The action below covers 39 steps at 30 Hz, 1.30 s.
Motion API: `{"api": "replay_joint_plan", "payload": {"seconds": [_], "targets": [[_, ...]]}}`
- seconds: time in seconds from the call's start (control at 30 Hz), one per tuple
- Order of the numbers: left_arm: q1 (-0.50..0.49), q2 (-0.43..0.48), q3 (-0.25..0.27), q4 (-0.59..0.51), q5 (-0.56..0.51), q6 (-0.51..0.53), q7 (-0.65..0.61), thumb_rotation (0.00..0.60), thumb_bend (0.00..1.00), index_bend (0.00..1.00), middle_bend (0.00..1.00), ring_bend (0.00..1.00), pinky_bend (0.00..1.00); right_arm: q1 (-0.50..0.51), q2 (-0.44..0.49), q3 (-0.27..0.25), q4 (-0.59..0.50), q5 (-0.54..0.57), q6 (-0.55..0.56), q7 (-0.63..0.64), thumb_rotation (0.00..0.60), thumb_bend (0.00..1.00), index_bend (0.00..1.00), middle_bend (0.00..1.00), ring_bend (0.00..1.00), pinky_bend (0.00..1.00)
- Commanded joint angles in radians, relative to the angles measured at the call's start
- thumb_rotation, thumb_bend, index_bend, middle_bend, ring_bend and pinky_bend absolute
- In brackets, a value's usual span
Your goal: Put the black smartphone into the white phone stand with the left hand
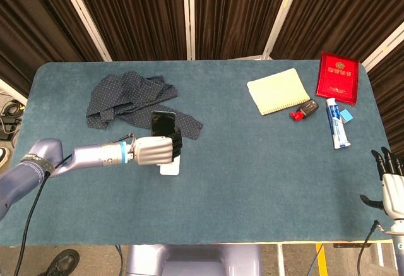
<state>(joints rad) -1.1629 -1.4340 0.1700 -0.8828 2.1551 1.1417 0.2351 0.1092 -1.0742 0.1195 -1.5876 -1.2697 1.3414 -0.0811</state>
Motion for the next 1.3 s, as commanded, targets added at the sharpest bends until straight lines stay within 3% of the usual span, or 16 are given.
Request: {"api": "replay_joint_plan", "payload": {"seconds": [0.03,0.9,1.1,1.3], "targets": [[0.001,-0.009,-0.004,0.003,-0.007,0.002,0.017,0.600,0.02,0.48,0.37,0.41,0.31,0.000,0.001,-0.001,0.001,0.001,-0.002,0.002,0.600,0.00,0.00,0.00,0.00,0.00],[0.004,-0.033,0.015,-0.035,-0.044,-0.040,0.106,0.600,0.02,0.45,0.35,0.39,0.26,-0.001,0.011,0.001,0.003,0.004,-0.012,0.033,0.600,0.00,0.00,0.00,0.00,0.00],[0.005,-0.033,0.016,-0.038,-0.050,-0.038,0.115,0.600,0.01,0.41,0.31,0.35,0.25,-0.001,0.011,0.002,0.002,0.006,-0.011,0.034,0.600,0.00,0.00,0.00,0.00,0.00],[0.005,-0.025,0.022,-0.048,-0.054,-0.045,0.118,0.600,0.00,0.30,0.17,0.23,0.17,-0.001,0.012,0.003,0.002,0.007,-0.011,0.034,0.600,0.00,0.00,0.00,0.00,0.00]]}}
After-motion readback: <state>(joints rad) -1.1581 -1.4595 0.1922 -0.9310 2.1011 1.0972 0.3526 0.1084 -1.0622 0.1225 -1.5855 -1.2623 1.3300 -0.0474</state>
